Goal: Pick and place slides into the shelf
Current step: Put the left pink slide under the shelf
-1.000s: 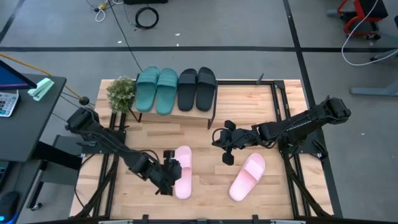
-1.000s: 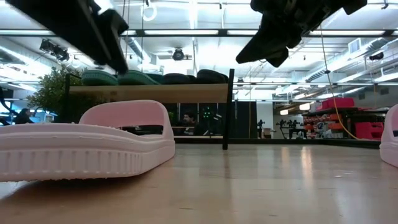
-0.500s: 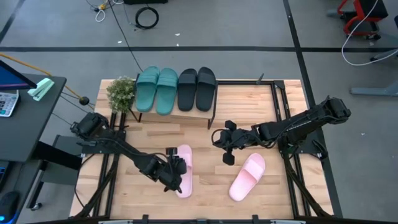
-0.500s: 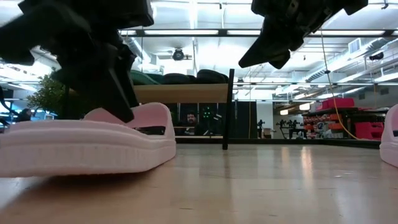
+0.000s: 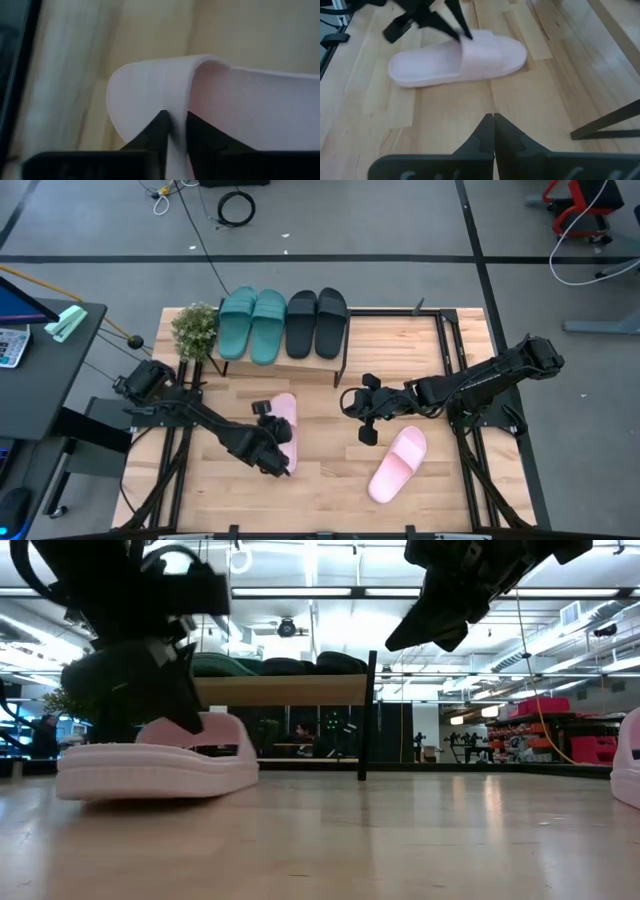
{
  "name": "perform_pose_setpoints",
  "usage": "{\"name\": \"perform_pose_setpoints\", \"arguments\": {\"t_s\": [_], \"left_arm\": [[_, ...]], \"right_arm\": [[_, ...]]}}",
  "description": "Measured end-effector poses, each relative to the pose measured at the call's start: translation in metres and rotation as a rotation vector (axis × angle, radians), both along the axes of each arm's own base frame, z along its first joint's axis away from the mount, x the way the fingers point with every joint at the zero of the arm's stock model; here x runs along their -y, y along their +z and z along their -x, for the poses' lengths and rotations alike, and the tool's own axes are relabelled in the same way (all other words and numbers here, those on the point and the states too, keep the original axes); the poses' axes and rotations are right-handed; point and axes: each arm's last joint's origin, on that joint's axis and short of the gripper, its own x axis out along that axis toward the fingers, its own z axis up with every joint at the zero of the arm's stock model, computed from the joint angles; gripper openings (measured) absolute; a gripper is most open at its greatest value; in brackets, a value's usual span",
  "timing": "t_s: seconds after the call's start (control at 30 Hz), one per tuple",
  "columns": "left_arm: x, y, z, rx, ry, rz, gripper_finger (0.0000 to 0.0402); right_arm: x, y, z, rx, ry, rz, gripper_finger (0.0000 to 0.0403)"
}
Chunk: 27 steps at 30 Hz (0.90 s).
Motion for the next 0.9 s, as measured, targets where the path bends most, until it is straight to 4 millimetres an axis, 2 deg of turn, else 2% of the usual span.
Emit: {"name": "perform_pose_setpoints", "arguments": {"t_s": [0.13, 0.37, 0.5, 0.63, 0.9], "left_arm": [[-0.008, 0.0, 0.008, -0.057, 0.072, -0.037, 0.0015], [-0.02, 0.003, 0.026, -0.174, 0.137, -0.18, 0.0012], [-0.032, 0.008, 0.034, -0.294, 0.154, -0.268, 0.0013], [-0.046, 0.014, 0.039, -0.337, 0.22, -0.363, 0.0012], [-0.067, 0.012, 0.033, -0.375, 0.276, -0.354, 0.0015]], "right_arm": [[0.0, 0.0, 0.0, 0.0, 0.0, 0.0, 0.0001], [0.0, 0.0, 0.0, -0.001, 0.0, 0.0, 0.0001], [0.0, 0.0, 0.0, -0.002, 0.0, 0.0, 0.0001], [0.0, 0.0, 0.0, -0.004, 0.0, 0.001, 0.0001], [0.0, 0.0, 0.0, -0.004, 0.0, 0.001, 0.0001]]}}
